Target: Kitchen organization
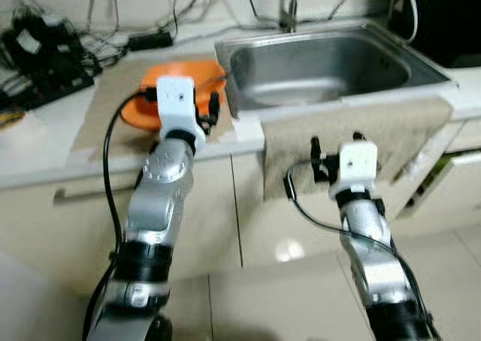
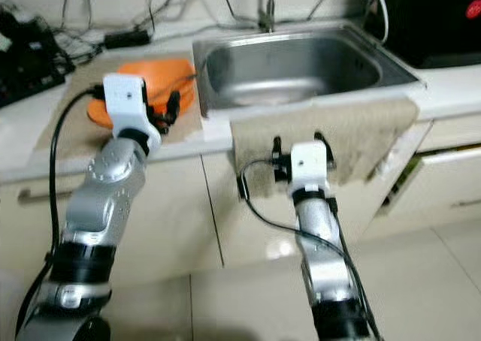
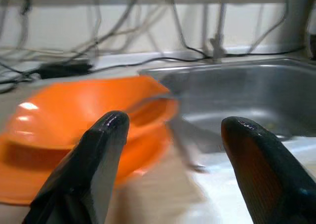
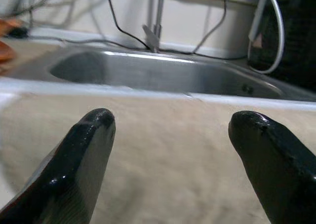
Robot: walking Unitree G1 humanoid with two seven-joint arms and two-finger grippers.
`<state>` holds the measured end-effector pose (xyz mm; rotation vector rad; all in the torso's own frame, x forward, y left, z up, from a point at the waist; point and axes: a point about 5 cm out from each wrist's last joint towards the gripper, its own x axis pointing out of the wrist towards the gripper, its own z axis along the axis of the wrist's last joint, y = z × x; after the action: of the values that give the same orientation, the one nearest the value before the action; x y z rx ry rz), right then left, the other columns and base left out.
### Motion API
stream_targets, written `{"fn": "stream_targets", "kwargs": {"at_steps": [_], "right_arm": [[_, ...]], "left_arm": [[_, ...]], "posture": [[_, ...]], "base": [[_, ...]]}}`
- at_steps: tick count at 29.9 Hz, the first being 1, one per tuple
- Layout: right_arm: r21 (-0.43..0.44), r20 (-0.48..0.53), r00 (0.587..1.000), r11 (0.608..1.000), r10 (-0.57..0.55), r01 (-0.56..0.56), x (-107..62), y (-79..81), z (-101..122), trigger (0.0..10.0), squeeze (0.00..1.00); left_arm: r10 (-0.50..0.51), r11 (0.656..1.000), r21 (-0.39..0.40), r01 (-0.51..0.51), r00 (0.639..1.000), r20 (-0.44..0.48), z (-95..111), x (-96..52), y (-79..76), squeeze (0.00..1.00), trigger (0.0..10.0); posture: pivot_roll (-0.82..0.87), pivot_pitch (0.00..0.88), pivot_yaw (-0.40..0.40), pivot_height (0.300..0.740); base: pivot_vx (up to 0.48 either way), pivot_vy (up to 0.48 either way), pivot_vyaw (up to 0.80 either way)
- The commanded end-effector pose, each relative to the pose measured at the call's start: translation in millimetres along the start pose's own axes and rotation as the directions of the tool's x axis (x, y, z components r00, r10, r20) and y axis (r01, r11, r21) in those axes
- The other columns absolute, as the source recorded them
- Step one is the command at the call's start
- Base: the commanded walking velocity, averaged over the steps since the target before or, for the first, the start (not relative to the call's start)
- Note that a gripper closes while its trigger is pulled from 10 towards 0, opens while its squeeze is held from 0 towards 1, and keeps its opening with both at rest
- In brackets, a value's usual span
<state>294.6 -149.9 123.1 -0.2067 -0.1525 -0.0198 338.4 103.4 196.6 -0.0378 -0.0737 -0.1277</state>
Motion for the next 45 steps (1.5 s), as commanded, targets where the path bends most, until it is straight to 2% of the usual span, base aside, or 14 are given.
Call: {"fn": "stream_targets", "kwargs": {"at_steps": [1,6,16,22,29,33,34,36,42,45], "right_arm": [[0.028,0.006,1.0,1.0,-0.006,0.006,2.8,1.7,4,10.0,0.0],[0.022,0.002,1.0,1.0,-0.003,0.003,2.6,1.4,3,10.0,0.0],[-0.003,0.017,1.0,1.0,0.003,-0.003,2.4,2.0,6,10.0,0.0],[0.028,0.008,1.0,1.0,-0.004,0.004,1.5,1.0,5,10.0,0.0],[0.018,0.006,1.0,1.0,-0.005,0.004,2.7,1.9,4,10.0,0.0],[0.017,0.005,1.0,1.0,-0.004,0.004,3.1,2.1,4,10.0,0.0],[0.017,0.005,1.0,1.0,-0.004,0.004,3.2,2.2,4,10.0,0.0],[0.017,0.005,1.0,1.0,-0.002,0.002,3.3,3.0,4,10.0,0.0],[0.015,0.004,1.0,1.0,0.01,-0.01,2.1,5.5,3,10.0,0.0],[0.016,0.003,1.0,1.0,0.013,-0.013,2.4,5.9,3,10.0,0.0]], "left_arm": [[0.014,1.0,0.027,-0.014,1.0,0.015,6,1.0,5.1,0.0,10.0],[0.006,0.998,0.055,-0.008,0.999,0.032,9,1.1,4.0,0.0,10.0],[-0.016,0.998,0.058,0.014,0.999,0.034,9,0.9,0.2,0.0,10.0],[-0.031,0.997,0.065,0.029,0.999,0.032,9,0.5,-2.0,0.0,10.0],[-0.053,0.996,0.073,0.049,0.998,0.046,11,1.0,-6.0,0.0,10.0],[-0.069,0.996,0.067,0.066,0.996,0.048,12,1.5,-8.1,0.0,10.0],[-0.08,0.996,0.043,0.078,0.996,0.05,12,1.5,-8.9,0.0,10.0],[-0.085,0.996,0.022,0.084,0.995,0.06,15,2.1,-8.8,0.0,10.0],[-0.097,0.995,0.027,0.095,0.991,0.095,21,2.7,-13.8,0.0,10.0],[-0.096,0.995,0.035,0.093,0.992,0.084,20,3.6,-13.8,0.0,10.0]], "posture": [[-0.04,0.0,0.091,0.74],[-0.04,0.0,0.092,0.74],[-0.04,0.0,0.095,0.74],[-0.04,0.0,0.095,0.74],[-0.04,0.0,0.098,0.74],[-0.04,0.0,0.099,0.74],[-0.04,0.0,0.099,0.74],[-0.05,0.0,0.101,0.74],[-0.05,0.0,0.103,0.74],[-0.05,0.0,0.103,0.74]], "base": [[0.0,0.0,0.0],[0.0,0.0,0.0],[0.0,0.0,0.17],[0.0,0.0,0.07],[0.0,0.0,0.0],[0.0,0.0,0.0],[0.0,0.0,0.0],[0.48,0.0,0.0],[0.48,0.0,0.0],[0.465,0.0,0.0]]}}
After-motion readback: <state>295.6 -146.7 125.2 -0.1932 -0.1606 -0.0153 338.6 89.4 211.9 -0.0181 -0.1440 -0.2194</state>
